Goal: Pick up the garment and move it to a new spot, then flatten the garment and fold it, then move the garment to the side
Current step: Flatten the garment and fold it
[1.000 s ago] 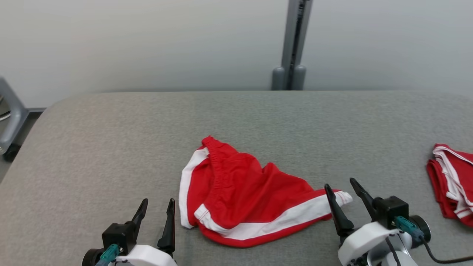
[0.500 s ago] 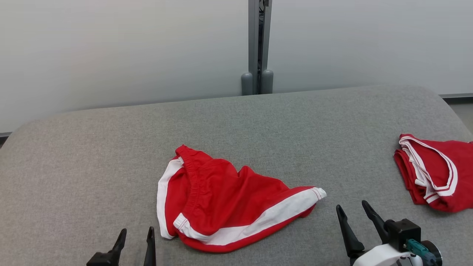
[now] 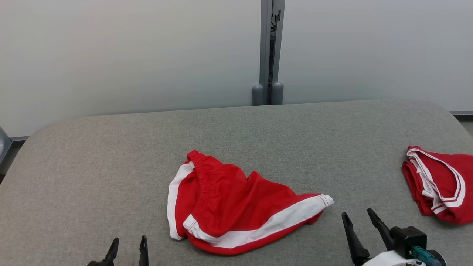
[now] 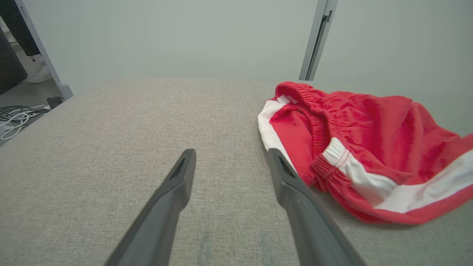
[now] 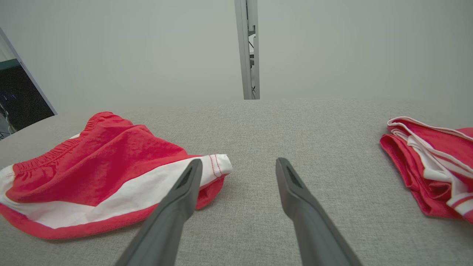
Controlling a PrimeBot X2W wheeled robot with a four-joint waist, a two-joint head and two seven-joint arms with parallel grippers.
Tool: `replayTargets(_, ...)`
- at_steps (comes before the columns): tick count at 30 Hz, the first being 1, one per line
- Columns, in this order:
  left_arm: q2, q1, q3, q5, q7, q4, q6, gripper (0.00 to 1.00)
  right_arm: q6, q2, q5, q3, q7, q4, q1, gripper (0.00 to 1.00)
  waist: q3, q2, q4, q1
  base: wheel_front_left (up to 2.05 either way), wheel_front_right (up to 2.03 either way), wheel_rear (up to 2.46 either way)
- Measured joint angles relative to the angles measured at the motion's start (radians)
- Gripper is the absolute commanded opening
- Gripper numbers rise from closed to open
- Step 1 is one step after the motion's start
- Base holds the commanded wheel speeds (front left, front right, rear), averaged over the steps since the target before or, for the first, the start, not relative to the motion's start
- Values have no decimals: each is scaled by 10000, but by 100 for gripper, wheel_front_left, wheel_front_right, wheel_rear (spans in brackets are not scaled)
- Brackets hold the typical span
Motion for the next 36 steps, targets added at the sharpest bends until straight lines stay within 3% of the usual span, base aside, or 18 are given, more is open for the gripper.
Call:
replayTargets(11,0,-129,-96,111,0,-171,-297,100,0,0,10,-313,0,-42,35,100,29,0,363,0,0,0,0)
replayTargets(20,-2,-768,-907,-328,0,-140,-594,100,0,2,12,-171,0,-44,-203,100,571,0,552,0,0,0,0)
replayTargets(36,0,-1381,-1511,-700,0,65,-470,100,0,0,-6,-136,0,-73,-595,100,1308,0,533,0,0,0,0)
